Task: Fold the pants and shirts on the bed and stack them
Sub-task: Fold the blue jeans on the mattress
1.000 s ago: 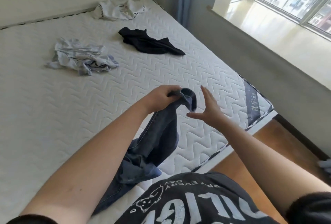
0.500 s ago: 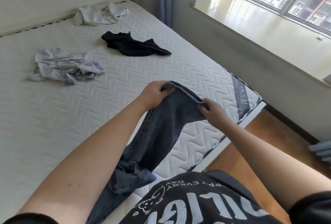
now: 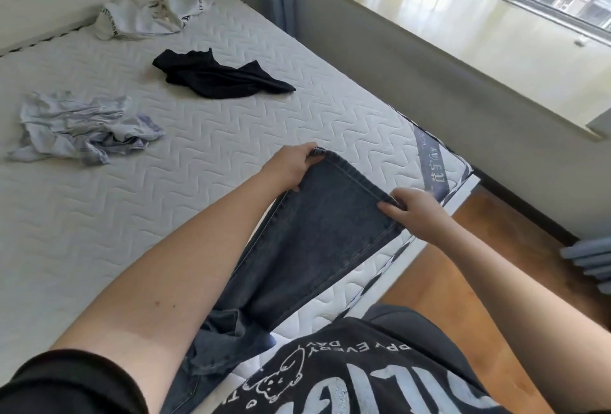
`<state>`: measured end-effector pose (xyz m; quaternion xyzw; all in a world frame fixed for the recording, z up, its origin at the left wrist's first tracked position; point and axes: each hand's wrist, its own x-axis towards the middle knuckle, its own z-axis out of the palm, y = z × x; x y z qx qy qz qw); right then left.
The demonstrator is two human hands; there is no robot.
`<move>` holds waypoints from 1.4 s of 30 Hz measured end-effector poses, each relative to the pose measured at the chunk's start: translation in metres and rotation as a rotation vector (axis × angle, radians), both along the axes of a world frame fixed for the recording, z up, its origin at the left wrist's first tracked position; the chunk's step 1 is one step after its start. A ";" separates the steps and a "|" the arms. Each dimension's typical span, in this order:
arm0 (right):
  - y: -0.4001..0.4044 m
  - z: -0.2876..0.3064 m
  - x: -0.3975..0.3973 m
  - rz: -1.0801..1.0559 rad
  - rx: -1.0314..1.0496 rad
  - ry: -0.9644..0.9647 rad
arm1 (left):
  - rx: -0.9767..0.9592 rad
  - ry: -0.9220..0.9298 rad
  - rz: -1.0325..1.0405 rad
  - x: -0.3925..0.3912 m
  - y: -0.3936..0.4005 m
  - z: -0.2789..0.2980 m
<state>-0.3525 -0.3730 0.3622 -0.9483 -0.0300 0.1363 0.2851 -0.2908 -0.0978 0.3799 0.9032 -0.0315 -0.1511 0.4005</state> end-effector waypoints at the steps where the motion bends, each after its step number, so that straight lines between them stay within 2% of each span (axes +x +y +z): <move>1: -0.006 -0.006 0.008 0.010 -0.001 0.036 | -0.012 0.043 -0.004 0.008 -0.007 -0.007; 6: -0.037 -0.037 0.053 -0.018 0.083 0.145 | 0.049 0.082 -0.054 0.056 -0.037 -0.038; 10: -0.068 -0.076 0.088 -0.111 0.132 0.219 | 0.182 0.157 -0.146 0.101 -0.064 -0.073; 15: -0.100 -0.140 0.124 -0.099 0.056 0.405 | 0.278 0.188 -0.073 0.144 -0.105 -0.139; 20: -0.117 -0.186 0.147 -0.123 0.030 0.446 | 0.324 0.221 -0.055 0.169 -0.135 -0.194; 24: -0.128 -0.214 0.164 -0.130 -0.001 0.554 | 0.338 0.278 -0.059 0.188 -0.146 -0.226; 30: -0.133 -0.246 0.195 -0.222 0.052 0.509 | 0.288 0.255 0.058 0.209 -0.155 -0.246; 32: -0.136 -0.259 0.200 -0.318 0.070 0.533 | 0.242 0.208 0.043 0.212 -0.157 -0.242; 35: -0.145 -0.275 0.194 -0.428 -0.047 0.664 | 0.245 0.190 0.008 0.198 -0.149 -0.235; 39: -0.142 -0.278 0.165 -0.363 -0.105 0.784 | 0.276 0.238 0.047 0.146 -0.121 -0.234; 42: -0.124 -0.278 0.141 -0.224 -0.096 0.820 | 0.313 0.305 0.108 0.093 -0.090 -0.244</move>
